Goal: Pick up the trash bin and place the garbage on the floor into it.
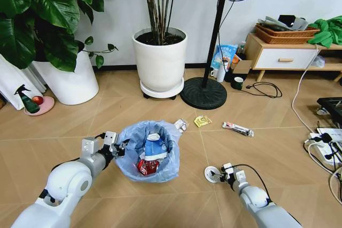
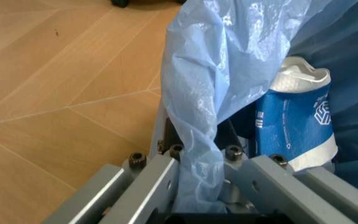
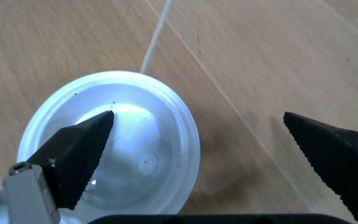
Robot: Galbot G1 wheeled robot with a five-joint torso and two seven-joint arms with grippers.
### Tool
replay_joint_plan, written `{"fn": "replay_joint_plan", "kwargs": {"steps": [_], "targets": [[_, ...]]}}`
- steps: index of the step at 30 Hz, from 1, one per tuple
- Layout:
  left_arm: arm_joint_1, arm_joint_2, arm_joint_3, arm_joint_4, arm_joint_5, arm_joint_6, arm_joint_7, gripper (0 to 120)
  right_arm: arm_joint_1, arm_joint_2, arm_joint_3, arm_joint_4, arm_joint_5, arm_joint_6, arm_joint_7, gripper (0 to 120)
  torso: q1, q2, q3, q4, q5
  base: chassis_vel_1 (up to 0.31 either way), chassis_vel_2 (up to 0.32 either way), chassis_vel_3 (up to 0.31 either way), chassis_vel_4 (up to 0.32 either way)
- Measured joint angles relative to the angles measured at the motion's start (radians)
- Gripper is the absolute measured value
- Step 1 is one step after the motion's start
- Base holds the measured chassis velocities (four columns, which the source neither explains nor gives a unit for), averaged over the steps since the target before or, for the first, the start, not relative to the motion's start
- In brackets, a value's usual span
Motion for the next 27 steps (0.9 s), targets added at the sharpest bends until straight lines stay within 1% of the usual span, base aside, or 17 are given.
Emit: {"fn": "replay_joint_plan", "kwargs": {"steps": [4, 8, 12, 15, 18, 19, 20, 22, 23, 27], "targets": [[-0.001, 0.0, 0.001, 0.0, 0.0, 0.0, 0.002, 0, 0.014, 0.019, 0.0, -0.026, -0.005, 0.005, 0.0, 100, 0.0, 0.0, 0.0, 0.0, -0.0006, 0.0, 0.0, 0.0, 0.0], [0.0, -0.001, 0.003, 0.0, 0.002, 0.0, 0.002, 0, 0.024, 0.035, 0.001, -0.044, -0.006, 0.009, 0.0, 100, 0.0, 0.0, 0.0, 0.0, -0.0002, 0.0, 0.0, 0.0, 0.0], [0.001, -0.001, 0.004, 0.0, 0.002, 0.0, 0.002, 0, 0.025, 0.038, 0.002, -0.047, -0.005, 0.009, -0.001, 100, 0.0, 0.0, 0.0, 0.0, 0.0, 0.0, 0.0, 0.0, 0.0], [0.0, 0.0, 0.004, 0.0, 0.003, 0.0, 0.002, 0, 0.024, 0.037, 0.004, -0.046, -0.004, 0.009, -0.009, 98, 0.0, 0.0, 0.0, 0.0, -0.0001, 0.0, 0.0, 0.0, 0.0], [-0.002, -0.001, 0.005, 0.001, 0.003, 0.0, 0.002, 0, 0.021, 0.037, 0.006, -0.042, -0.003, 0.009, -0.012, 85, 0.0, 0.0, 0.0, 0.0002, 0.0003, 0.0, 0.0, 0.0, 0.0], [-0.002, -0.001, 0.005, 0.001, 0.003, 0.0, 0.002, 0, 0.021, 0.037, 0.006, -0.042, -0.003, 0.009, -0.012, 85, 0.0, 0.0, 0.0, 0.0002, 0.0003, 0.0, 0.0, 0.0, 0.0], [-0.004, -0.001, 0.007, 0.002, 0.003, 0.0, 0.002, 0, 0.019, 0.036, 0.007, -0.039, -0.003, 0.009, -0.012, 79, 0.0, 0.0, 0.0, 0.0001, 0.0001, 0.0, 0.0, 0.0, 0.0], [-0.006, -0.003, 0.008, 0.003, 0.004, 0.0, 0.002, 0, 0.015, 0.035, 0.007, -0.033, -0.003, 0.009, -0.012, 70, 0.0, 0.0, 0.0, 0.0002, 0.0002, 0.0, 0.0, 0.0, 0.0], [-0.006, -0.003, 0.008, 0.003, 0.004, 0.0, 0.002, 0, 0.015, 0.035, 0.007, -0.033, -0.003, 0.009, -0.012, 70, 0.0, 0.0, 0.0, 0.0002, 0.0002, 0.0, 0.0, 0.0, 0.0], [-0.006, -0.004, 0.008, 0.004, 0.004, 0.0, 0.003, 0, 0.012, 0.034, 0.007, -0.029, -0.003, 0.009, -0.01, 53, 0.0, 0.0, 0.0, 0.0002, 0.0002, 0.0, 0.0, 0.0, 0.0]]}}
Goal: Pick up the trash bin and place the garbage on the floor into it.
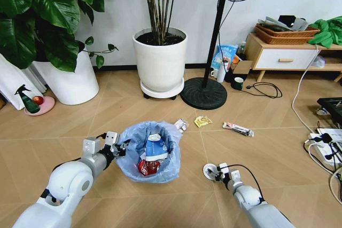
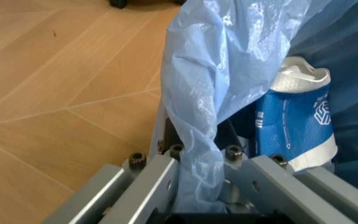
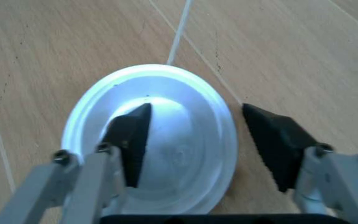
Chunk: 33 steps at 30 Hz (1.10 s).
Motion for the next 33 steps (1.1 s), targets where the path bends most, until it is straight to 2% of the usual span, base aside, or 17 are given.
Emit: {"fn": "replay_joint_plan", "kwargs": {"steps": [2, 6, 10, 13, 15, 27, 33], "targets": [[0.0, 0.0, 0.0, 0.0, 0.0, 0.0, 0.001, 0, -0.002, -0.002, 0.0, 0.001, 0.0, 0.0, 0.001, 49, 0.0, 0.0, 0.0, 0.0, -0.0003, 0.0, 0.0, 0.0, 0.0], [-0.003, -0.002, 0.0, 0.003, 0.001, 0.0, 0.002, 0, -0.005, -0.005, 0.002, 0.003, 0.0, -0.002, 0.006, 28, 0.0, 0.0, 0.0, -0.0004, -0.0007, 0.0, 0.0, 0.0, 0.0], [-0.004, -0.003, 0.0, 0.004, 0.002, 0.0, 0.002, 0, -0.007, -0.005, 0.002, 0.004, -0.001, -0.003, 0.007, 20, 0.0, 0.0, 0.0, -0.0005, -0.0004, 0.0, 0.0, 0.0, 0.0], [-0.004, -0.003, 0.0, 0.004, 0.002, 0.0, 0.002, 0, -0.009, -0.003, 0.002, 0.005, -0.004, -0.003, 0.007, 6, 0.0, 0.0, 0.0, -0.0002, -0.0001, 0.0, 0.0, 0.0, 0.0], [-0.004, -0.003, 0.0, 0.004, 0.002, 0.0, 0.002, 0, -0.009, -0.002, 0.001, 0.006, -0.005, -0.003, 0.007, 2, 0.0, 0.0, 0.0, -0.0001, 0.0, 0.0, 0.0, 0.0, 0.0], [-0.003, -0.005, 0.002, 0.003, 0.006, 0.0, 0.003, 0, -0.016, -0.012, 0.002, 0.016, -0.005, -0.004, 0.005, 0, 0.0, 0.0, 0.0, -0.0001, 0.0, 0.0, 0.0, 0.0, 0.0], [-0.002, -0.005, 0.001, 0.0, 0.006, 0.0, 0.004, 0, -0.024, -0.017, 0.024, 0.068, 0.0, -0.008, 0.01, 0, 0.0, 0.0, 0.0, -0.0002, 0.0004, 0.0, 0.0, 0.0, 0.0]]}}
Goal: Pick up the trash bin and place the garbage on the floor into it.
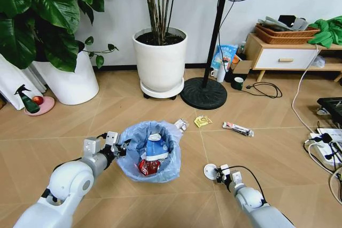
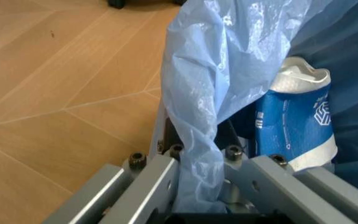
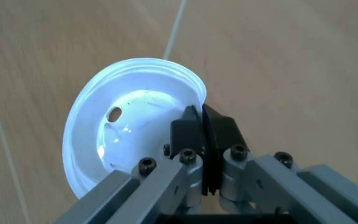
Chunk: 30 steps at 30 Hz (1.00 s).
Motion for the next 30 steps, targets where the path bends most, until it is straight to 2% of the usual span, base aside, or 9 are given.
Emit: {"fn": "replay_joint_plan", "kwargs": {"steps": [9, 13, 18, 24, 30], "targets": [[-0.001, -0.003, 0.0, -0.001, 0.0, 0.0, 0.001, 0, -0.02, -0.075, 0.047, 0.133, 0.039, -0.018, 0.002, 0, 0.0, 0.0, 0.0, 0.0, -0.0004, 0.0, 0.0, 0.0, 0.0], [0.0, -0.001, -0.003, -0.001, 0.0, 0.0, 0.001, 0, -0.036, -0.113, 0.089, 0.232, 0.083, -0.035, 0.005, 0, 0.0, 0.0, 0.0, -0.0002, -0.0003, 0.0, 0.0, 0.0, 0.0], [0.0, 0.0, -0.002, 0.001, 0.0, 0.0, 0.002, 0, 0.004, -0.188, 0.129, 0.447, 0.192, -0.07, 0.012, 0, 0.0, 0.0, 0.0, 0.0001, -0.0005, 0.0, 0.0, 0.0, 0.0], [-0.004, 0.007, 0.004, 0.005, 0.0, 0.0, 0.003, 0, 0.108, -0.266, 0.092, 0.6, 0.32, -0.095, -0.056, 0, 0.0, 0.0, 0.0, 0.0001, -0.0008, 0.0, 0.0, 0.0, 0.0], [-0.007, 0.007, 0.006, 0.009, 0.0, 0.0, 0.008, 0, 0.193, -0.297, 0.013, 0.683, 0.396, -0.106, -0.156, 0, 0.0, 0.0, 0.0, 0.0001, -0.0011, 0.0, 0.0, 0.0, 0.0]]}}
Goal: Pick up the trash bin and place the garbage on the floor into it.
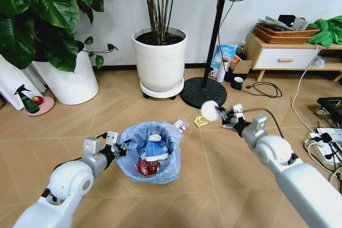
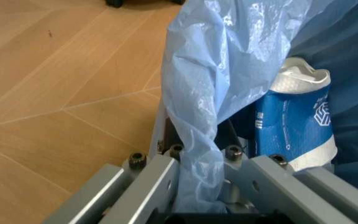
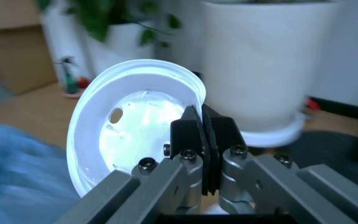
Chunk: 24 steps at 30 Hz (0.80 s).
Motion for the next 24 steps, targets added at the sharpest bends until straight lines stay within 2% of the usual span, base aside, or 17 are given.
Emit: {"fn": "replay_joint_plan", "kwargs": {"steps": [4, 5, 7, 9, 11, 14, 16, 24], "targets": [[-0.002, 0.0, 0.003, 0.003, 0.0, 0.0, 0.001, 0, 0.067, 0.007, -0.056, 0.03, 0.021, -0.021, -0.038, 0, 0.0, 0.0, 0.0, 0.0, 0.0008, 0.0, 0.0, 0.0, 0.0], [-0.003, 0.001, 0.004, 0.004, 0.0, 0.0, 0.002, 0, 0.09, 0.009, -0.082, 0.042, 0.029, -0.029, -0.051, 0, 0.0, 0.0, 0.0, 0.0001, -0.0002, 0.0, 0.0, 0.0, 0.0], [-0.006, 0.004, 0.005, 0.007, 0.0, 0.0, 0.003, 0, 0.137, 0.006, -0.151, 0.068, 0.04, -0.036, -0.072, 0, 0.0, 0.0, 0.0, 0.0002, 0.0011, 0.0, 0.0, 0.0, 0.0], [-0.008, 0.004, 0.005, 0.008, 0.0, 0.0, 0.003, 0, 0.153, 0.002, -0.179, 0.079, 0.043, -0.038, -0.077, 0, 0.0, 0.0, 0.0, 0.0, -0.0002, 0.0, 0.0, 0.0, 0.0], [-0.012, 0.002, 0.007, 0.012, 0.0, 0.0, 0.004, 0, 0.177, 0.001, -0.233, 0.099, 0.043, -0.04, -0.084, 0, 0.0, 0.0, 0.0, 0.0, 0.0011, 0.0, 0.0, 0.0, 0.0], [-0.015, -0.001, 0.01, 0.013, 0.001, 0.0, 0.004, 0, 0.193, 0.001, -0.271, 0.112, 0.042, -0.04, -0.085, 0, 0.0, 0.0, 0.0, -0.0001, 0.0001, 0.0, 0.0, 0.0, 0.0], [-0.017, -0.002, 0.012, 0.014, 0.002, 0.0, 0.004, 0, 0.206, 0.001, -0.313, 0.123, 0.037, -0.041, -0.088, 0, 0.0, 0.0, 0.0, -0.0001, 0.0009, 0.0, 0.0, 0.0, 0.0], [-0.019, 0.0, 0.008, 0.015, 0.002, 0.0, 0.004, 0, 0.194, -0.016, -0.357, 0.15, 0.003, -0.04, -0.108, 0, 0.0, 0.0, 0.0, -0.0001, 0.0005, 0.0, 0.0, 0.0, 0.0]]}}
